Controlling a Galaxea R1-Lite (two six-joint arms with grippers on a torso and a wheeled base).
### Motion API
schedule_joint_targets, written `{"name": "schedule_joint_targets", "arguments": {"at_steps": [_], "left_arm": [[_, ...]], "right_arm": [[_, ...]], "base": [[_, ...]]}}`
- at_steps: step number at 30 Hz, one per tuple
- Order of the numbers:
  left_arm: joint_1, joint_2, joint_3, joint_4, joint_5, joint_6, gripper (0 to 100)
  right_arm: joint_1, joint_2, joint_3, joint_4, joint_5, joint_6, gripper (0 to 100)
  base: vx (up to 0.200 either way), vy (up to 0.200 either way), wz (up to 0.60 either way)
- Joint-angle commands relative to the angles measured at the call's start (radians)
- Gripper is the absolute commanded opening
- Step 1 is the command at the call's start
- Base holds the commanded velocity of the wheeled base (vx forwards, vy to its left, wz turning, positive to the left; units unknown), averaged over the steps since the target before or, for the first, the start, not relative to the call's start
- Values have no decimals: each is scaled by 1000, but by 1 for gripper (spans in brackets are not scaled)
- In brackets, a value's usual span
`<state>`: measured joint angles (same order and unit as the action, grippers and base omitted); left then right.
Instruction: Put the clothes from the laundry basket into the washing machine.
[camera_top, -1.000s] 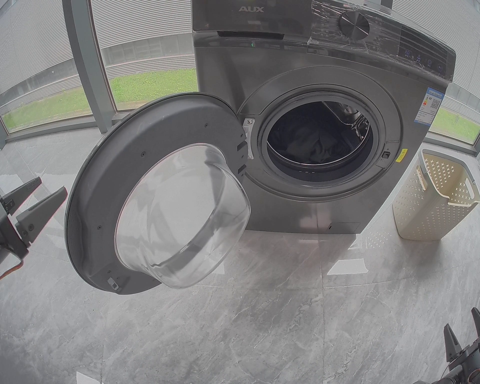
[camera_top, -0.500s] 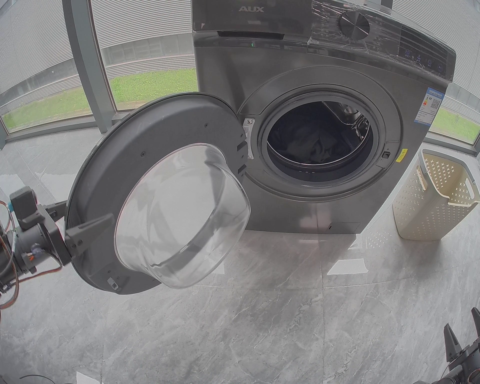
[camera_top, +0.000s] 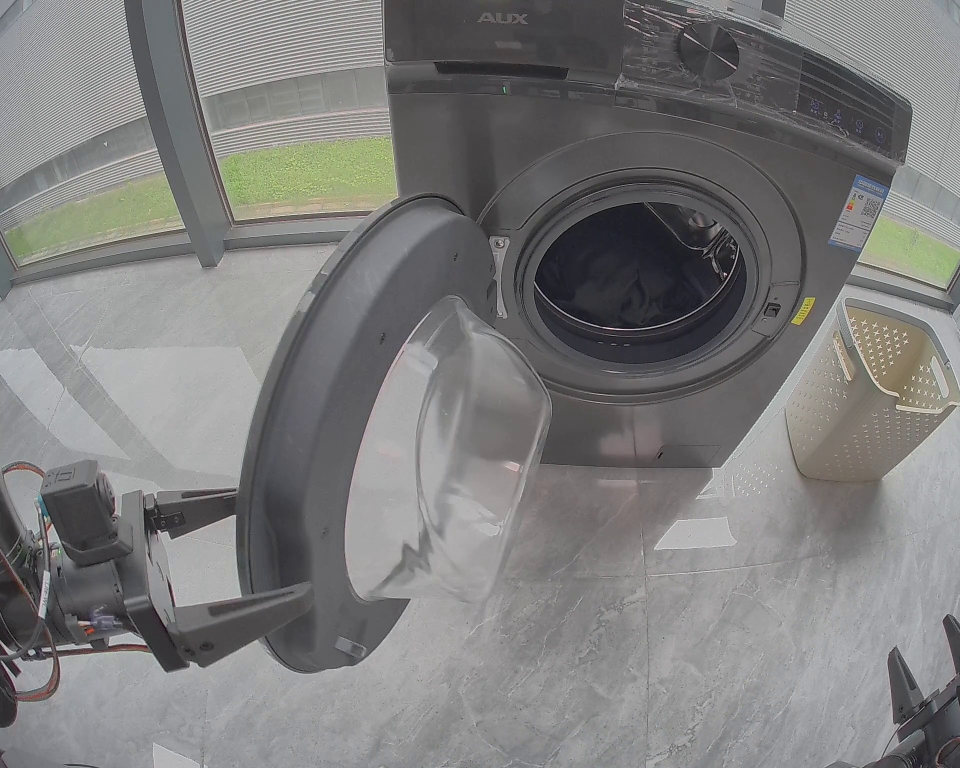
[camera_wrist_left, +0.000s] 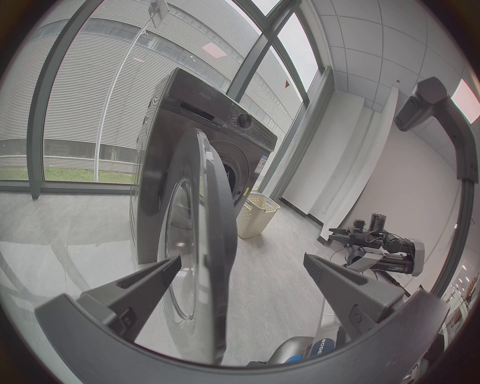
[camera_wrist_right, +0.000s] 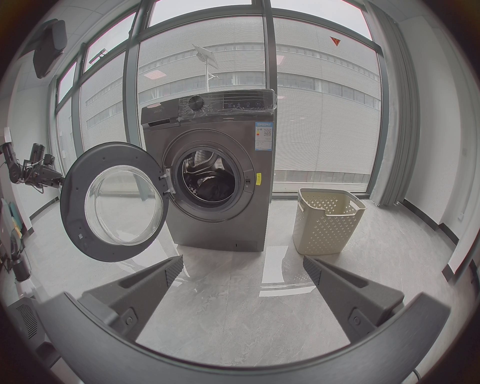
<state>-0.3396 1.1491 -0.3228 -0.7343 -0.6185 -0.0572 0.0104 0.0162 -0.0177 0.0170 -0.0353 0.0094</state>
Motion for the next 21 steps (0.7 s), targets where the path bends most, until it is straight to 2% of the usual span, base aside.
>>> {"name": "schedule_joint_targets", "arguments": {"at_steps": [1,4,6,8,11,15,17,18,19,20,21], "left_arm": [[-15,-54,18,3,2,-3,100],[-1,-62,24,-1,8,-4,100],[24,-55,14,-1,14,-15,100],[73,-40,11,-5,14,-24,100],[126,11,10,-16,8,-9,100],[189,26,4,-85,-7,-23,100],[229,24,5,-117,-46,-38,100],[231,23,5,-119,-47,-41,100],[272,15,13,-137,-76,-65,100],[289,11,16,-140,-86,-78,100],[289,11,16,-140,-86,-78,100]], "right_arm": [[0,-16,12,0,0,0,100],[0,-16,12,0,0,0,100],[0,-16,12,0,0,0,100],[0,-16,12,0,0,0,100],[0,-16,12,0,0,0,100],[0,-16,12,0,0,0,100],[0,-16,12,0,0,0,100],[0,-16,12,0,0,0,100],[0,-16,12,0,0,0,100],[0,-16,12,0,0,0,100],[0,-16,12,0,0,0,100]], "base": [[0,0,0],[0,0,0],[0,0,0],[0,0,0],[0,0,0],[0,0,0],[0,0,0],[0,0,0],[0,0,0],[0,0,0],[0,0,0]]}}
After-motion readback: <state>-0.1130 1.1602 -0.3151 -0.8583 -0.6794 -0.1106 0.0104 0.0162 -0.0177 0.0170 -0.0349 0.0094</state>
